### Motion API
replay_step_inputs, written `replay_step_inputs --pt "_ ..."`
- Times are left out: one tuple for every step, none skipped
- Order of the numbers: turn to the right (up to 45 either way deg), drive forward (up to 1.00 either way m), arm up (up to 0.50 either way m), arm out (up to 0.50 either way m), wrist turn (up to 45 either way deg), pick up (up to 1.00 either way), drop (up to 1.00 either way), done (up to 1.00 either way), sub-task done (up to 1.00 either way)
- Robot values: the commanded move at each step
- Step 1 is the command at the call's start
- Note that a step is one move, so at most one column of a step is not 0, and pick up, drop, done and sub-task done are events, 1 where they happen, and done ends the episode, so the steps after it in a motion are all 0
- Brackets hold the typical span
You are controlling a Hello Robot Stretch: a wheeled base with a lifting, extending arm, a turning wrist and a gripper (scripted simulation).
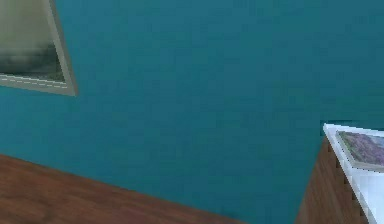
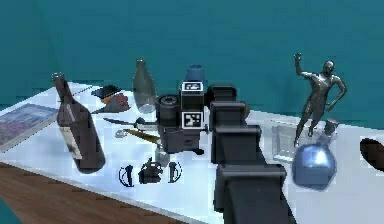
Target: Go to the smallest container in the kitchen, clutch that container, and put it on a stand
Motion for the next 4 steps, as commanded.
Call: replay_step_inputs --pt "0.0 0.00 -0.16 0.00 0.0 0.00 0.00 0.00 0.00" --pt "0.0 0.00 0.00 0.00 0.0 1.00 0.00 0.00 0.00" --pt "0.0 0.00 0.10 0.00 0.0 0.00 0.00 0.00 0.00" --pt "0.0 0.00 0.06 0.00 0.0 0.00 0.00 0.00 0.00"
